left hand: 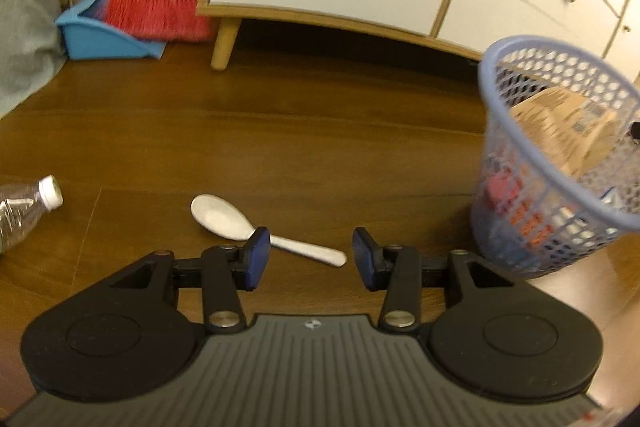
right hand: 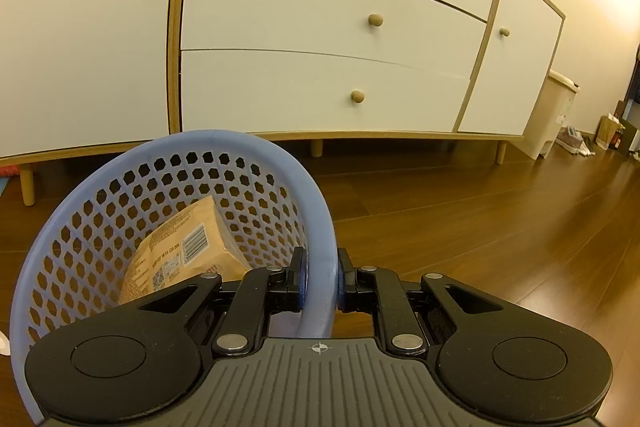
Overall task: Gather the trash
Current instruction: 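Lower the left tool to the white plastic spoon and grasp it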
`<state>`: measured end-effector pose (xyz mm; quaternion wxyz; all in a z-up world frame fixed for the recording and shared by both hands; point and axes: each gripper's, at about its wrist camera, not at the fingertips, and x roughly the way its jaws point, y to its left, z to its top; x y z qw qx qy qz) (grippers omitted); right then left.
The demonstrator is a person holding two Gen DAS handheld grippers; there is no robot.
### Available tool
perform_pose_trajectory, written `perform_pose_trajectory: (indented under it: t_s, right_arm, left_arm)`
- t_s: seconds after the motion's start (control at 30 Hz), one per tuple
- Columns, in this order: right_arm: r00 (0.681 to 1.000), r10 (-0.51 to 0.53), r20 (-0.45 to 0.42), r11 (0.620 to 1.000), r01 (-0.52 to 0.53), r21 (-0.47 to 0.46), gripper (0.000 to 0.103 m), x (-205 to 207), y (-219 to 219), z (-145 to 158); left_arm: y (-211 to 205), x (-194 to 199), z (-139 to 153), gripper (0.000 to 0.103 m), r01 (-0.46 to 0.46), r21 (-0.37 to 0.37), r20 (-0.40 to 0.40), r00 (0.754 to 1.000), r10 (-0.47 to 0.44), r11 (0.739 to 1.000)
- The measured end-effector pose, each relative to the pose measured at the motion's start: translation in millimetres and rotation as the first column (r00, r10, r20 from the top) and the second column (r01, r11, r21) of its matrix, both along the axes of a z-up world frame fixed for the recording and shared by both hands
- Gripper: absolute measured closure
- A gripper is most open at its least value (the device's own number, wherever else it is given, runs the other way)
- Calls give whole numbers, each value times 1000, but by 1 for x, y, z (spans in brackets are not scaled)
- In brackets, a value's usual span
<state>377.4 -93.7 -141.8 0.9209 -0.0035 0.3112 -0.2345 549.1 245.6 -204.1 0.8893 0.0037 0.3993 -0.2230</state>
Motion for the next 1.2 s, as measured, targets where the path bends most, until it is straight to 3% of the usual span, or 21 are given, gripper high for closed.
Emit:
perform_pose_trajectory:
  t_s: [0.37,0.67,0.9,1.1,1.2]
  right_arm:
    - [1000,-28,-2,999,28,-33,92,3,20,1]
    - [999,-42,-8,998,42,-43,92,10,27,-4]
    - [998,-68,-6,996,68,-51,92,11,36,-6]
    - [997,-79,-11,995,78,-62,91,11,40,-5]
    - [997,-79,-11,995,79,-63,91,11,41,-5]
  left_arm:
    - [4,26,-38,63,-31,29,-59,998,33,999]
    - [34,62,-65,63,-111,43,-87,990,115,993]
    - [50,91,-79,65,-137,16,-111,984,138,990]
    - [52,105,-85,67,-142,-50,-151,980,134,989]
    - [52,110,-90,75,-144,-69,-177,976,130,987]
